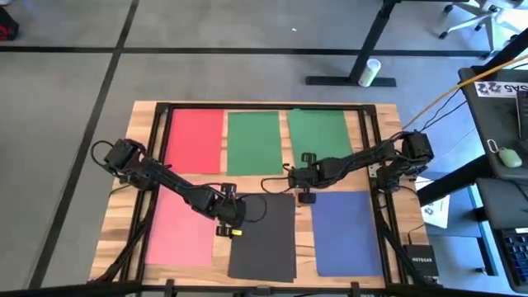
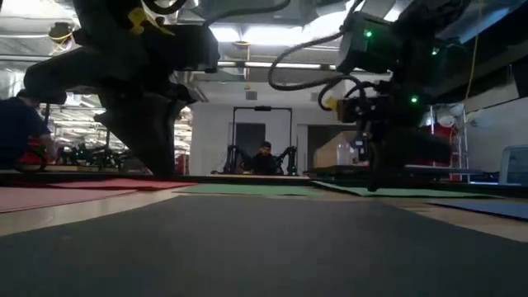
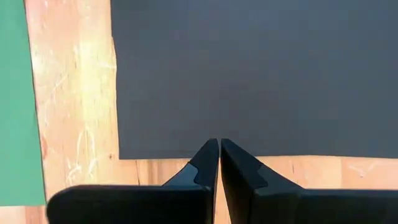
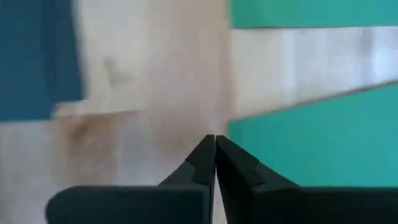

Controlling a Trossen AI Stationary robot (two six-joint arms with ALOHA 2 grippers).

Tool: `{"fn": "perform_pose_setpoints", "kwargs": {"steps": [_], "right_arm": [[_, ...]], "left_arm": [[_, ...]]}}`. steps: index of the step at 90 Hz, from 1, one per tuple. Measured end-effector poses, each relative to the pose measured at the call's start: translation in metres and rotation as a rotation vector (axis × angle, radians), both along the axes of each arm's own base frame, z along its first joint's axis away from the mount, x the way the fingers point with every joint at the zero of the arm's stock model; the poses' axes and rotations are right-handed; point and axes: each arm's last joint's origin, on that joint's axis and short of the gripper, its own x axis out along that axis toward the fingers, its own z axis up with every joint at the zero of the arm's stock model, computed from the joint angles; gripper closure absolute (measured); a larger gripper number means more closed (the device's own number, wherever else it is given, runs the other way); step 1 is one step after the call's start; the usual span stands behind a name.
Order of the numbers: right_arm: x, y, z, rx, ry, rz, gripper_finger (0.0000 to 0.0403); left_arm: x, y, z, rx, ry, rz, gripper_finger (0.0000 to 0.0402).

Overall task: Organize paper
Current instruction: Stack the green paper on top of the green paper

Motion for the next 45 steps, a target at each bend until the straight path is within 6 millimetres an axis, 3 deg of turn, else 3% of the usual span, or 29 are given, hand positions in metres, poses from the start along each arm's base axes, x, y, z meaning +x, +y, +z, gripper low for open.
{"fn": "perform_pose_setpoints", "kwargs": {"steps": [31, 45], "right_arm": [[-0.002, -0.001, -0.004, -0.042, -0.012, -0.006, 0.0257], [-0.006, -0.01, -0.01, -0.042, -0.022, -0.04, 0.0219]], "left_arm": [[0.0, 0.0, 0.0, 0.0, 0.001, 0.0, 0.0402], [0.0, 0.0, 0.0, 0.0, 0.0, 0.0, 0.0402]]}}
